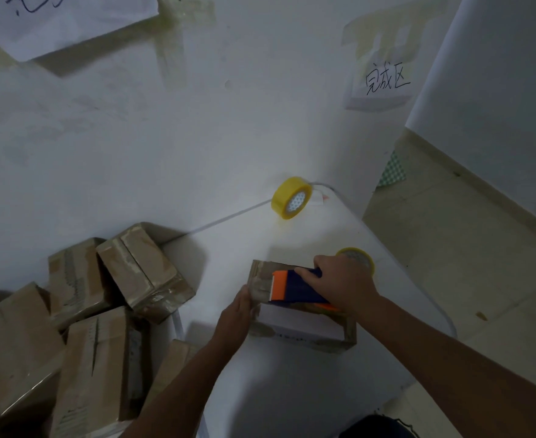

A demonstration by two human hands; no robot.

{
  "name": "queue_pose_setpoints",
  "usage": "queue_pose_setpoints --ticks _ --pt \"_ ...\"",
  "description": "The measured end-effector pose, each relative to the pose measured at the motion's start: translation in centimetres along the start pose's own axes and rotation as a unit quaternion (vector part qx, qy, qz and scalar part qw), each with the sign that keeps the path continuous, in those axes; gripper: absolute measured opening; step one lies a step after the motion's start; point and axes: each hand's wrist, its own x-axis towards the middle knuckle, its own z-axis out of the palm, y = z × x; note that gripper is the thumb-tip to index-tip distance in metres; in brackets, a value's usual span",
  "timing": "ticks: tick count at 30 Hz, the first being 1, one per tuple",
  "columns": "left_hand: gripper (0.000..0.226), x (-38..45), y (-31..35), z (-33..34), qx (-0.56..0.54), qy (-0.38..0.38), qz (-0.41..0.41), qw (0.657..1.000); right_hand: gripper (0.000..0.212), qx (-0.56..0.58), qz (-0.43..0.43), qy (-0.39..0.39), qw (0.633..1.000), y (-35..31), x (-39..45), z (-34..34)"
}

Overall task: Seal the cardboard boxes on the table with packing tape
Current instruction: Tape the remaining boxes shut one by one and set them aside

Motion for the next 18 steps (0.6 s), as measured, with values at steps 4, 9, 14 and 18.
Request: queue_pose_setpoints --ticks 4,9,14,18 --pt "0.067 1.1 -0.7 -1.5 0.028 -0.111 -0.014 0.993 0.052 0.002 0.006 -0.003 1.0 0.1 0.1 0.0" --pt "0.113 3.9 -1.0 -5.4 0.335 -0.157 0.18 0.911 0.053 -0.015 0.008 -0.014 1.0 -0.1 0.3 -0.4" --pt "0.13 6.0 1.2 -3.6 0.51 -0.204 0.278 0.788 0.056 -0.05 -0.001 -0.051 0.997 -0.4 0.8 -1.5" --pt "0.127 6.7 0.3 -2.9 0.506 -0.2 0.271 0.794 0.061 -0.073 -0.008 -0.083 0.994 -0.4 0.7 -2.6"
